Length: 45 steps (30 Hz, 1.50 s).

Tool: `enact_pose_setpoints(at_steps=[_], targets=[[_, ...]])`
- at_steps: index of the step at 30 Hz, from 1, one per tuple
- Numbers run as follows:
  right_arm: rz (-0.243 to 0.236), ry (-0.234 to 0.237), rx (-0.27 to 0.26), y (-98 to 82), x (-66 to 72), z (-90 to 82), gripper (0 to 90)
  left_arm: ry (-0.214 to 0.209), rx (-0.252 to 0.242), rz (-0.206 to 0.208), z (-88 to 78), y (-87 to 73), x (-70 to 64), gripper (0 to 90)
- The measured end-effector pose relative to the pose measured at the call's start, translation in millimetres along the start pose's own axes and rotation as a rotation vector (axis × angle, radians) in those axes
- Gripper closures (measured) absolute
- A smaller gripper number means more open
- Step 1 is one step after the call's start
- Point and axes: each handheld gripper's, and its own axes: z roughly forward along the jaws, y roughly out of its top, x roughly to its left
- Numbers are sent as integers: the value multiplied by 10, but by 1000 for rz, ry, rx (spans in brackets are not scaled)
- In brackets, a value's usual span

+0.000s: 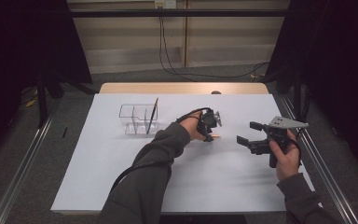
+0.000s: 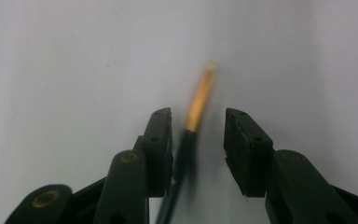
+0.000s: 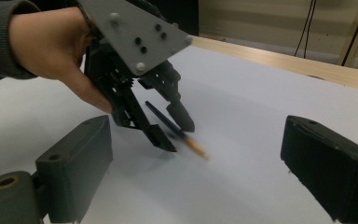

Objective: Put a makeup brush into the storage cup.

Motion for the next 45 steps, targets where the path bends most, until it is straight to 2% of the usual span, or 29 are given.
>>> enact_pose_setpoints(at_steps=[1, 2, 4, 6, 8, 9, 10, 11, 12, 13, 15, 18, 19, 20, 24, 29, 30, 31, 32, 34, 35, 37, 40, 41, 42, 45], targets=[[0, 2, -1, -5, -9, -3, 85, -10, 17, -7, -1, 14, 7, 645], [2, 3, 0, -11, -14, -6, 85, -29, 31, -22, -4, 27, 2, 705], [4, 3, 5, -20, -13, -6, 85, -41, 39, -15, -5, 33, -17, 793], [1, 3, 5, -20, -10, -9, 85, -38, 32, -40, 0, 33, -38, 833], [2, 0, 2, -14, -8, -17, 85, -33, 44, -71, -10, 31, -58, 837], [7, 0, 1, -11, -4, -20, 85, -47, 60, -85, -23, 32, -65, 838], [2, 0, -1, -9, -5, -23, 85, -54, 55, -117, -22, 27, -91, 839], [0, 0, 0, -9, -5, -24, 85, -65, 77, -102, -39, 24, -94, 839], [5, -3, 0, -10, -4, -22, 85, -72, 72, -118, -42, 14, -122, 838], [3, -1, 3, -13, -5, -20, 85, -79, 80, -108, -54, 3, -136, 838], [3, 2, 5, -15, -3, -15, 85, -109, 91, -122, -75, -20, -177, 839], [-3, 1, 7, -15, -3, -11, 85, -119, 105, -137, -102, -51, -228, 838], [-1, 0, 5, -14, -2, -11, 85, -122, 121, -115, -112, -55, -219, 838], [-1, -1, 6, -12, -1, -10, 85, -130, 117, -143, -114, -65, -240, 838], [0, 2, 9, -7, 9, 5, 85, -132, 128, -135, -114, -63, -241, 828], [-4, 6, 14, -14, 10, 31, 85, -135, 124, -180, -103, -66, -237, 813], [-3, 10, 15, -14, 10, 33, 85, -148, 128, -173, -107, -68, -218, 808], [-3, 9, 16, -14, 11, 35, 85, -138, 124, -181, -105, -71, -217, 809], [-4, 8, 18, -14, 14, 35, 85, -147, 124, -189, -107, -76, -216, 812], [-6, 7, 18, -13, 18, 42, 85, -133, 125, -192, -106, -74, -228, 816], [-9, 9, 16, -12, 17, 44, 85, -127, 132, -181, -110, -70, -232, 820], [-7, 12, 15, -11, 19, 51, 85, -111, 129, -197, -106, -62, -261, 838], [-10, 8, 24, -13, 28, 54, 85, -94, 142, -181, -109, -46, -283, 840], [-11, 9, 24, -13, 30, 54, 85, -83, 131, -199, -96, -39, -303, 840], [-11, 8, 24, -13, 30, 53, 85, -83, 154, -175, -105, -27, -295, 840], [-8, 5, 21, -17, 22, 46, 85, -77, 169, -169, -103, -6, -310, 840]])
